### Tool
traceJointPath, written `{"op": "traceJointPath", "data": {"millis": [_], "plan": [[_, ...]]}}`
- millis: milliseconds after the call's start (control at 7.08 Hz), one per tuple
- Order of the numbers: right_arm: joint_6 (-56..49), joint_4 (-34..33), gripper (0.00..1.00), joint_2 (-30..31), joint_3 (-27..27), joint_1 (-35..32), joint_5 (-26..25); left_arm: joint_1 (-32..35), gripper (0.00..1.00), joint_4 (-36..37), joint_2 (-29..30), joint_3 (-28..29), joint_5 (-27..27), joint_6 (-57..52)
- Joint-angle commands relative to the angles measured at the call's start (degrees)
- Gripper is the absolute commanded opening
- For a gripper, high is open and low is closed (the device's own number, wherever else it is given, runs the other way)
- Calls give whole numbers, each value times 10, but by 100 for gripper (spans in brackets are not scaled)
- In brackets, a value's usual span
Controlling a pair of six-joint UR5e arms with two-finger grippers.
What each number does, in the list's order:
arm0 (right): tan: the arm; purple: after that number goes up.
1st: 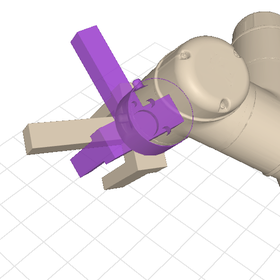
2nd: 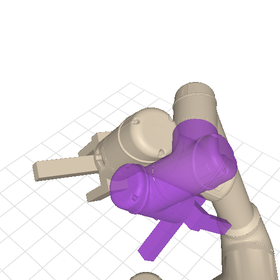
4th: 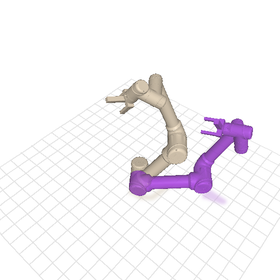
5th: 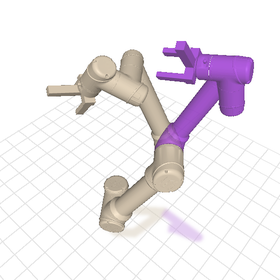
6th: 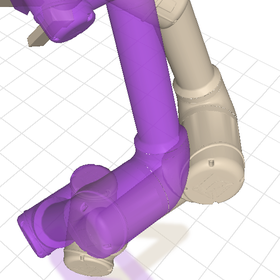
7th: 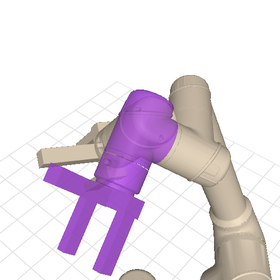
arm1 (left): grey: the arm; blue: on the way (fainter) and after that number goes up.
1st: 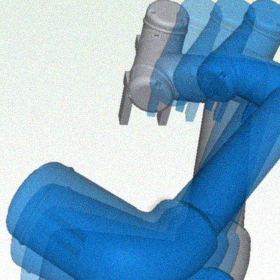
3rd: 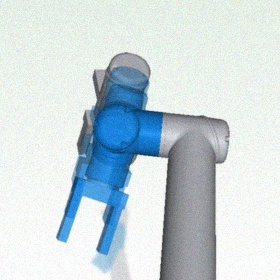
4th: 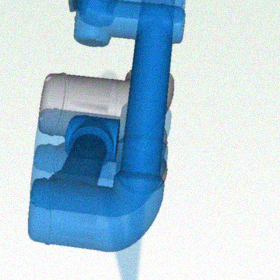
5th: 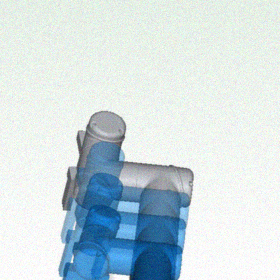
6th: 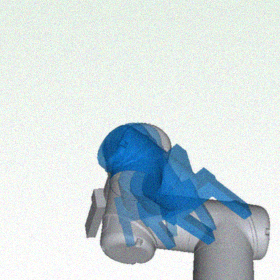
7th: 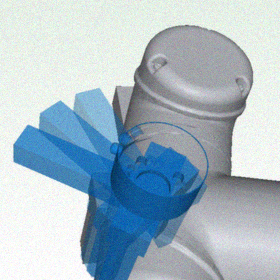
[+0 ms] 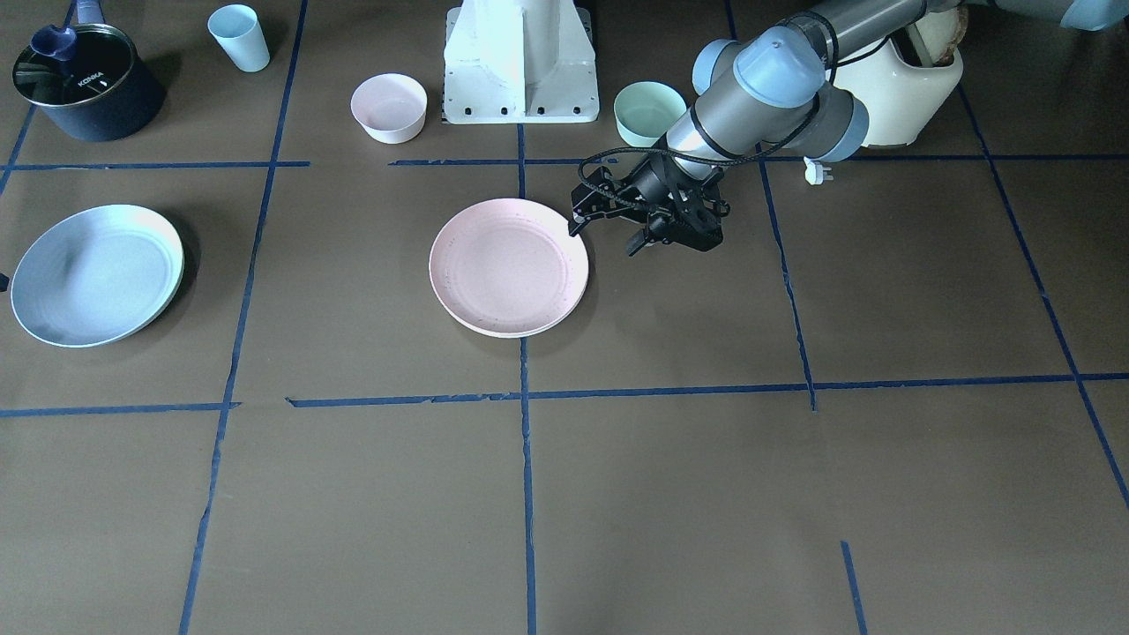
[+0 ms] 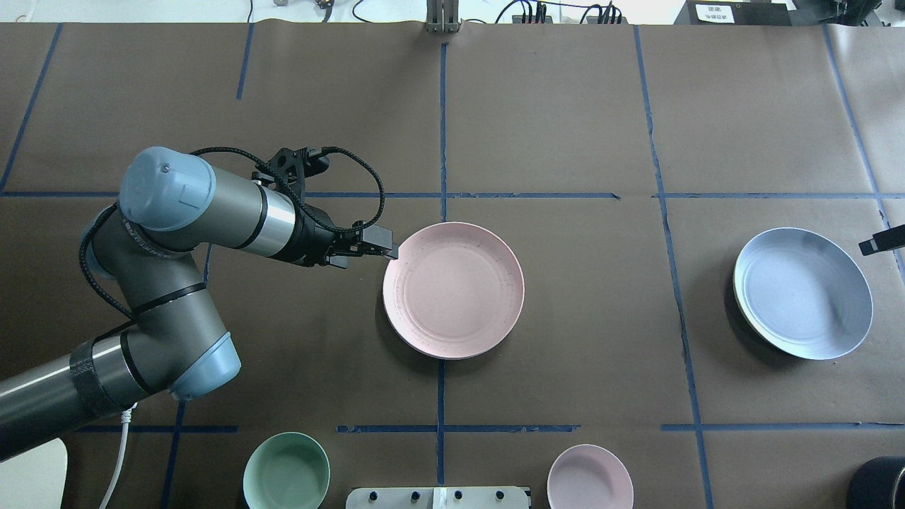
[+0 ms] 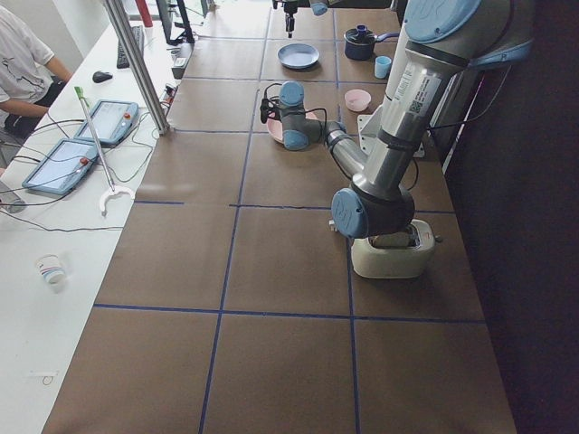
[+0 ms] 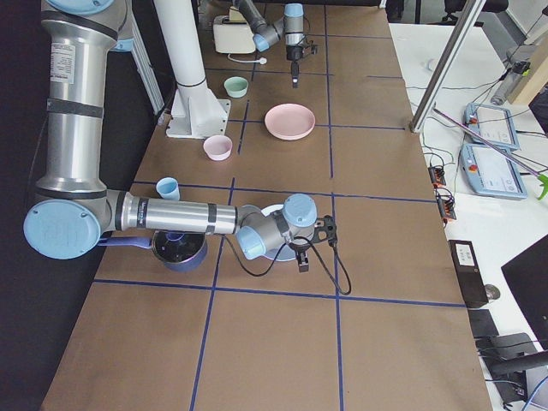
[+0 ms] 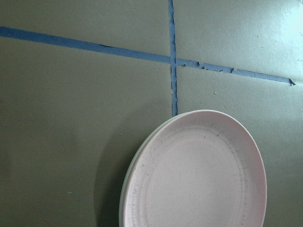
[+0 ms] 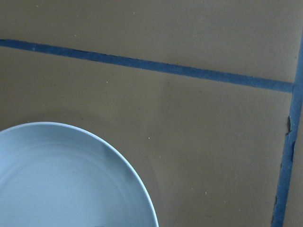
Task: Stack three plates with pink and blue
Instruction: 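Release the pink plate with the left gripper while the right gripper reaches the blue plate, then grip the light blue plate with the right gripper and carry it onto the pink plate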
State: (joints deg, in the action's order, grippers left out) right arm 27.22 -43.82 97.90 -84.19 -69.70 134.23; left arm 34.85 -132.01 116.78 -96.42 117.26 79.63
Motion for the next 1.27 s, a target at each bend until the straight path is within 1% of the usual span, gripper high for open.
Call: {"op": "traceJointPath", "data": {"millis": [0, 141, 283, 424, 707, 848, 989, 1130], "plan": [[99, 102, 88, 5, 45, 32, -5, 1, 100, 0, 0, -2, 0, 16], [100, 102, 49, 5, 45, 39, 1, 1, 100, 0, 0, -4, -1, 17], [100, 102, 26, 5, 45, 50, 2, 2, 100, 0, -1, -5, -1, 18], [99, 103, 1, 5, 56, 57, 3, 2, 100, 0, -1, -6, -1, 19], [106, 103, 0, -5, 45, 60, 20, 2, 100, 0, -9, -15, -1, 19], [112, 96, 0, -19, -1, 60, 52, 2, 100, 0, -9, -17, -1, 19], [197, 100, 0, -34, -45, 67, 70, 2, 100, 0, -12, -27, -2, 20], [283, 100, 0, -50, -102, 120, 57, 7, 100, 0, -15, -39, -1, 20]]}}
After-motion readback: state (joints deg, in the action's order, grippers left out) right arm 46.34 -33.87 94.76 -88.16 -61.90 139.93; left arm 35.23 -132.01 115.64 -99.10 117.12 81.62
